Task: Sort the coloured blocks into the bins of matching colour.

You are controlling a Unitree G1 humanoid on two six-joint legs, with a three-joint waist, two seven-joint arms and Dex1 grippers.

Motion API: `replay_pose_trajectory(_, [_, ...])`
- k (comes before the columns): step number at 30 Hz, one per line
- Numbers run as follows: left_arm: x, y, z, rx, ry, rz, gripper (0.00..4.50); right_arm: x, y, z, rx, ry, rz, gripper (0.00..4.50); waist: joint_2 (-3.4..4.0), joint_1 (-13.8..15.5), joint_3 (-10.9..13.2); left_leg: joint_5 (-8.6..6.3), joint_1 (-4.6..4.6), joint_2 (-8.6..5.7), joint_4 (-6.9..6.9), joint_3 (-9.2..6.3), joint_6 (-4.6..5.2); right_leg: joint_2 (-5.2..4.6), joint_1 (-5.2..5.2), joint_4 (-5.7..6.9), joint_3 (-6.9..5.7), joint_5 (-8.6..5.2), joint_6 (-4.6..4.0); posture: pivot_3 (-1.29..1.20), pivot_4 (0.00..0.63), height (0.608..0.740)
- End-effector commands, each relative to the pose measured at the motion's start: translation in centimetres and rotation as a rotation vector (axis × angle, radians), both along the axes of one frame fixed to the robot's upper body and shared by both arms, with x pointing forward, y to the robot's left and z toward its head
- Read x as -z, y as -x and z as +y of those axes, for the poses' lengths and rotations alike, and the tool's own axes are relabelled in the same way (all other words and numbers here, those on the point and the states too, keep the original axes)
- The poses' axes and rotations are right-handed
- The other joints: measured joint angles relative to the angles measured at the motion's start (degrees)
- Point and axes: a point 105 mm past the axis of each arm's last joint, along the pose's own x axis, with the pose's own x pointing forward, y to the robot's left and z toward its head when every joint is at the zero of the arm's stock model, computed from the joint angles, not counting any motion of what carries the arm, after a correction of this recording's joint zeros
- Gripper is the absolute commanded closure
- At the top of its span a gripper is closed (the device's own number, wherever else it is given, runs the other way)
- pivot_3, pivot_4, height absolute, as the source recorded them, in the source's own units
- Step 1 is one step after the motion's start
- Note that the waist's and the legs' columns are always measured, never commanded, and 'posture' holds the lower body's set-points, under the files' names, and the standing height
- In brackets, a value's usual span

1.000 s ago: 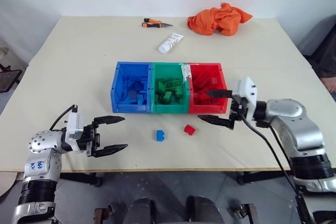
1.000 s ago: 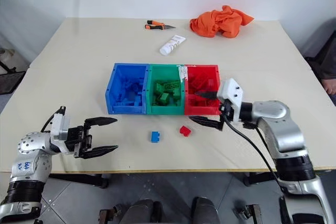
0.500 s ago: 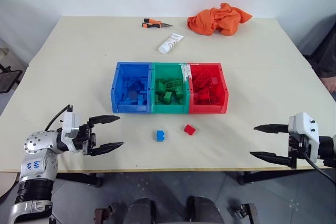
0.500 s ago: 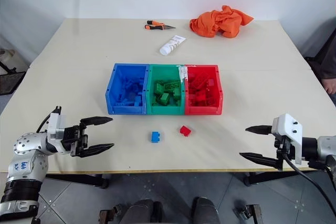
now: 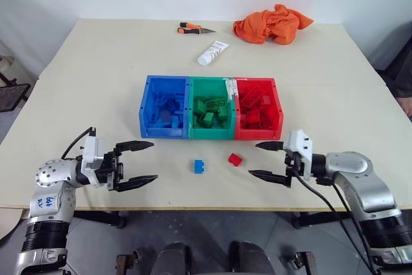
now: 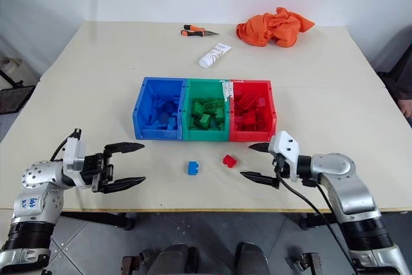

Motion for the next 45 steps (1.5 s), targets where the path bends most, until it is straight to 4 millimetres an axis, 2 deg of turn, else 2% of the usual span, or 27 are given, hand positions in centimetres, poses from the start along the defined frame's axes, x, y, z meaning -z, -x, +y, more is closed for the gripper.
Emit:
replay_pose_trajectory(1, [-0.7, 0.4, 0.0, 0.003, 0.019, -0.026, 0.00, 0.4, -0.7, 0.7, -0.014, -0.001, -0.021, 0.07, 0.03, -0.1, 0.0, 0.00, 0.02, 0.00, -0.01, 0.00, 0.00, 0.01, -0.01, 0.03, 0.00, 0.00, 0.00, 0.00, 0.150, 0.740])
replay_pose_trajectory(11, [-0.7, 0.5, 0.2, -0.014, 0.017, -0.026, 0.00, 2.2, -1.9, 3.2, -0.055, -0.001, -0.016, 0.07, 0.02, -0.1, 0.0, 0.00, 0.01, 0.01, 0.00, 0.01, -0.01, 0.03, -0.03, 0.06, 0.02, 0.00, 0.00, 0.00, 0.150, 0.740])
replay_pose_trajectory(14, [-0.7, 0.5, 0.2, -0.017, 0.019, -0.029, 0.00, 2.6, -2.0, 3.7, -0.058, 0.014, -0.021, 0.66, 0.02, -0.2, 0.0, 0.00, 0.02, 0.02, 0.00, 0.01, -0.01, 0.04, -0.03, 0.07, 0.01, 0.00, 0.00, 0.00, 0.150, 0.740])
replay_pose_trajectory(19, [-0.7, 0.6, 0.2, -0.023, 0.020, -0.029, 0.00, 2.3, -1.7, 3.4, -0.058, 0.018, -0.051, 2.24, 0.02, -0.2, 0.0, 0.00, 0.02, 0.01, 0.00, 0.00, -0.01, 0.04, -0.03, 0.08, 0.01, 0.00, 0.00, 0.00, 0.150, 0.740])
replay_pose_trajectory(23, [-0.6, 0.6, 0.2, -0.022, 0.021, -0.028, 0.00, 0.8, -1.7, 3.0, -0.048, 0.010, -0.097, 3.57, 0.03, -0.1, 0.0, 0.00, 0.02, 0.01, 0.00, 0.01, -0.01, 0.03, -0.03, 0.08, 0.02, 0.00, 0.00, 0.00, 0.150, 0.740])
replay_pose_trajectory(24, [-0.6, 0.7, 0.2, -0.022, 0.021, -0.027, 0.00, 0.5, -1.7, 2.9, -0.043, 0.009, -0.105, 3.62, 0.03, -0.1, 0.0, 0.00, 0.01, 0.01, 0.00, 0.01, -0.01, 0.03, -0.04, 0.08, 0.02, 0.00, 0.00, 0.00, 0.150, 0.740])
replay_pose_trajectory(28, [-0.6, 0.6, 0.2, -0.023, 0.023, -0.030, 0.00, -3.9, -2.3, 2.0, 0.024, -0.058, -0.189, 3.62, 0.04, -0.1, 0.0, 0.00, 0.00, 0.01, 0.00, 0.00, -0.01, 0.02, -0.04, 0.07, 0.02, 0.00, 0.00, 0.00, 0.150, 0.740])
replay_pose_trajectory(30, [-0.6, 0.6, 0.3, -0.024, 0.024, -0.032, 0.00, -6.6, -3.4, 1.1, 0.094, -0.099, -0.242, 3.62, 0.04, -0.1, 0.0, 0.00, 0.01, 0.01, 0.00, 0.00, -0.01, 0.02, -0.04, 0.08, 0.02, 0.00, 0.00, 0.00, 0.150, 0.740])
replay_pose_trajectory(32, [-0.6, 0.6, 0.3, -0.025, 0.024, -0.033, 0.00, -8.5, -4.5, 0.2, 0.153, -0.119, -0.277, 3.62, 0.05, -0.3, 0.0, 0.01, 0.01, 0.02, 0.00, 0.01, -0.02, 0.02, -0.06, 0.07, 0.02, 0.00, 0.00, 0.00, 0.150, 0.740])
replay_pose_trajectory(34, [-0.6, 0.5, 0.3, -0.025, 0.025, -0.033, 0.00, -9.4, -5.9, -0.6, 0.210, -0.117, -0.283, 3.62, 0.05, -0.2, 0.0, 0.00, 0.02, 0.04, -0.04, 0.00, -0.03, 0.03, -0.08, 0.08, 0.01, 0.00, -0.01, 0.00, 0.150, 0.740])
replay_pose_trajectory(38, [-0.5, 0.3, -0.1, -0.018, 0.030, -0.037, 0.00, -9.7, -7.7, -1.3, 0.252, -0.092, -0.298, 3.62, 0.03, -0.1, 0.0, 0.00, 0.02, 0.02, -0.06, -0.01, -0.03, 0.03, -0.08, 0.10, 0.00, 0.00, -0.01, 0.00, 0.150, 0.740])
replay_pose_trajectory(41, [-0.5, 0.2, -0.3, -0.012, 0.034, -0.042, 0.00, -9.7, -8.7, -1.4, 0.268, -0.080, -0.302, 2.64, 0.03, -0.2, 0.0, 0.01, -0.01, -0.02, -0.04, 0.02, -0.01, -0.01, -0.08, 0.09, 0.01, 0.00, -0.01, 0.00, 0.150, 0.740])
replay_pose_trajectory(45, [-0.6, 0.1, -0.4, -0.009, 0.035, -0.047, 0.00, -10.8, -9.2, -0.9, 0.245, -0.083, -0.346, 1.28, 0.07, -0.5, 0.0, 0.01, -0.01, 0.00, -0.05, 0.09, -0.02, 0.03, -0.12, 0.10, 0.04, 0.00, -0.01, 0.00, 0.150, 0.740])
